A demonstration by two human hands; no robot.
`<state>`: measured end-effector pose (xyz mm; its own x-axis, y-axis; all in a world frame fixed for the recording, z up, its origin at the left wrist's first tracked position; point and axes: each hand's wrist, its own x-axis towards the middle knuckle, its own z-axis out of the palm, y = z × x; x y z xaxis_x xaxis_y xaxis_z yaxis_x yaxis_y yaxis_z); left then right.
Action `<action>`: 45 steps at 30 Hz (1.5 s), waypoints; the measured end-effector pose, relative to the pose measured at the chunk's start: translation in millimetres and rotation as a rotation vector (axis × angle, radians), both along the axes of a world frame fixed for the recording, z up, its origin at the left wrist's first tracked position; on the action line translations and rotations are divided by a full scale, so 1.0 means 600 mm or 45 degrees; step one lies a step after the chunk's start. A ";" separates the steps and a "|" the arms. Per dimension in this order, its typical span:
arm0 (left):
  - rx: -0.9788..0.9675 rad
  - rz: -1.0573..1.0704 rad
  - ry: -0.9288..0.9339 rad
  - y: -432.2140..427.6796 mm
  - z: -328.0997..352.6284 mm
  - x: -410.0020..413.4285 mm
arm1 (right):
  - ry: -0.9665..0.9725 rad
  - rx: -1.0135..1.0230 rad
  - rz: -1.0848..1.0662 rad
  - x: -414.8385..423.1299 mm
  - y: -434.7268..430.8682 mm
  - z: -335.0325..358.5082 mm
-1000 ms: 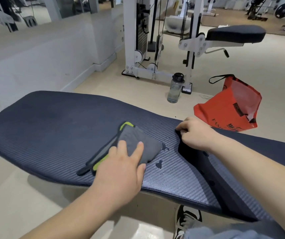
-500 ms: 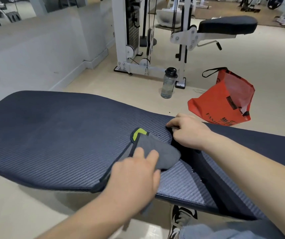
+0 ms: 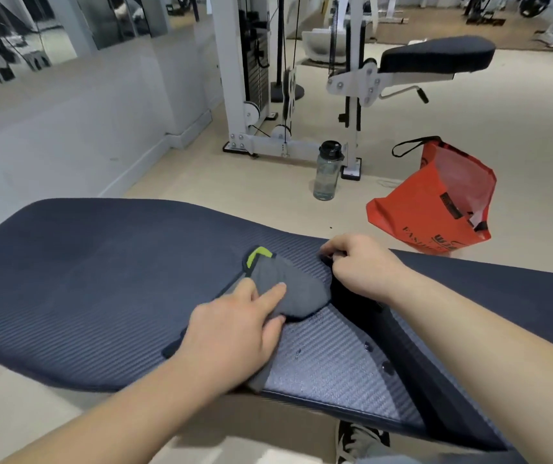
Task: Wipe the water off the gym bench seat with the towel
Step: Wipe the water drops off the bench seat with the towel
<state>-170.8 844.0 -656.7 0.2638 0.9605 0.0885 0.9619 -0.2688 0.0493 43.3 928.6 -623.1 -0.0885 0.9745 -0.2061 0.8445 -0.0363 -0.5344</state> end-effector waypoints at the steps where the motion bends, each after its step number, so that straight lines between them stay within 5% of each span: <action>1: 0.010 0.082 0.028 0.033 0.002 -0.004 | 0.032 0.006 -0.016 0.002 -0.001 0.002; 6: -0.140 0.473 -0.157 0.136 0.011 0.059 | 0.034 0.025 -0.015 0.019 -0.003 0.004; 12: -0.070 -0.061 -0.105 0.099 0.008 0.121 | -0.017 0.139 -0.154 0.053 0.004 0.002; 15: -0.102 0.170 0.019 0.169 0.010 0.060 | 0.019 0.140 -0.133 0.060 -0.002 0.003; 19: -0.121 0.489 -0.118 0.178 0.006 0.057 | 0.037 0.100 -0.062 0.060 -0.003 0.003; 26: -0.072 -0.162 -0.128 0.031 0.007 0.004 | 0.067 0.117 0.058 0.028 -0.004 0.005; 32: -0.008 0.710 -0.128 0.045 -0.003 -0.097 | 0.063 0.100 0.266 -0.017 -0.024 0.014; 39: -0.130 0.056 -0.115 -0.085 0.013 -0.087 | 0.016 0.177 0.448 -0.077 -0.031 0.021; 45: -0.120 0.770 -0.192 -0.047 0.010 -0.113 | -0.007 0.177 0.517 -0.099 -0.051 0.024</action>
<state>-238.3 816.1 -651.0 -0.3371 0.9414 -0.0099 0.9231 0.3326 0.1929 -16.3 897.8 -608.7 -0.4697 0.8795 -0.0768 0.7782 0.3714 -0.5064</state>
